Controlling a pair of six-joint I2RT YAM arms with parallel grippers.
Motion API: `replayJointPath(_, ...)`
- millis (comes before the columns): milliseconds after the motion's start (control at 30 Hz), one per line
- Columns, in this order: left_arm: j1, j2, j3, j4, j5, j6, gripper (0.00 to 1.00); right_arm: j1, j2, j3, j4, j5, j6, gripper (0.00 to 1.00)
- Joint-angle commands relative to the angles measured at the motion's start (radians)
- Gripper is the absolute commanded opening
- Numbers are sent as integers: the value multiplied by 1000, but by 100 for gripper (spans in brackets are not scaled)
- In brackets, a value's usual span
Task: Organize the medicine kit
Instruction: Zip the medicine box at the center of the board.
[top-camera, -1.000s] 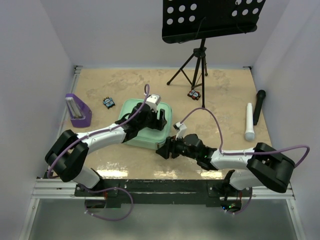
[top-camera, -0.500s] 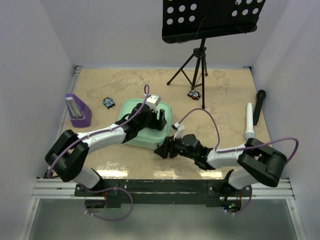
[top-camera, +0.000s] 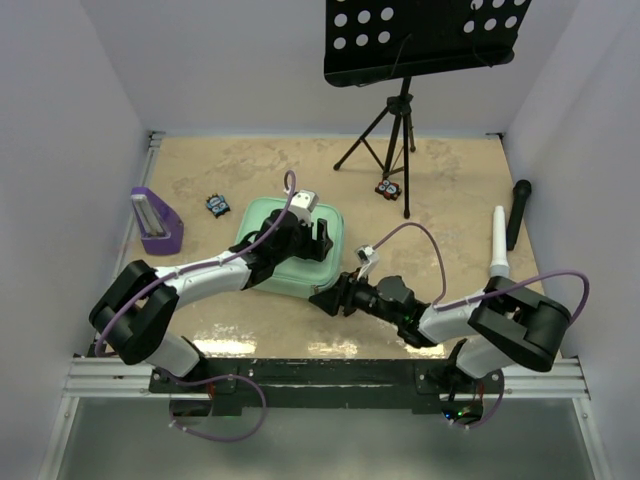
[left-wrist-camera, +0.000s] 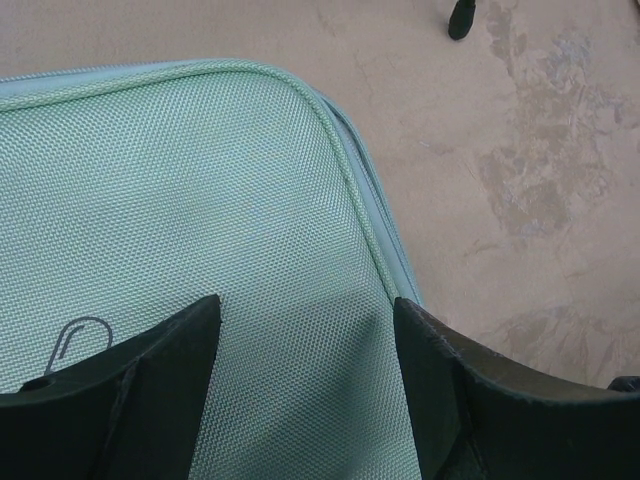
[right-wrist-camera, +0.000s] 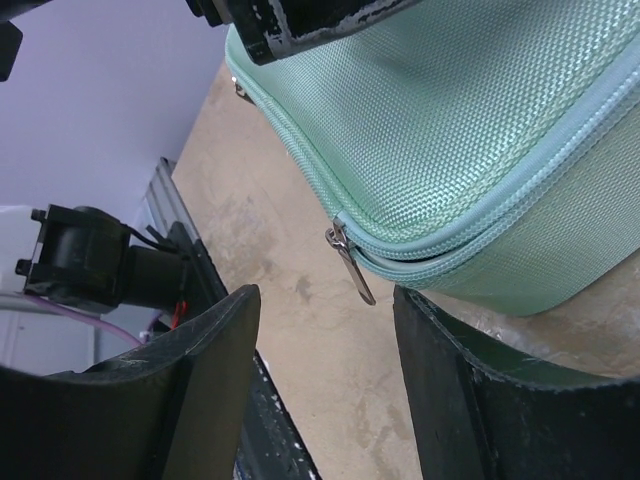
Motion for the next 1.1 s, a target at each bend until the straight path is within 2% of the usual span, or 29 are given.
replayJointPath(0,3,10,-30,-73,-30,-29,75,-6,52,-16,192,20,51,61)
replayJointPath(300,8,12,-38,-58,-25,-40,74,-6,120,1,249,9,51,58)
replayJointPath(667,8,20,-46,-56,-20,-44,74,-6,169,6,305,8,66,49)
replayJointPath(1067,6,17,-53,-56,-24,-47,74,-8,187,32,295,19,74,41)
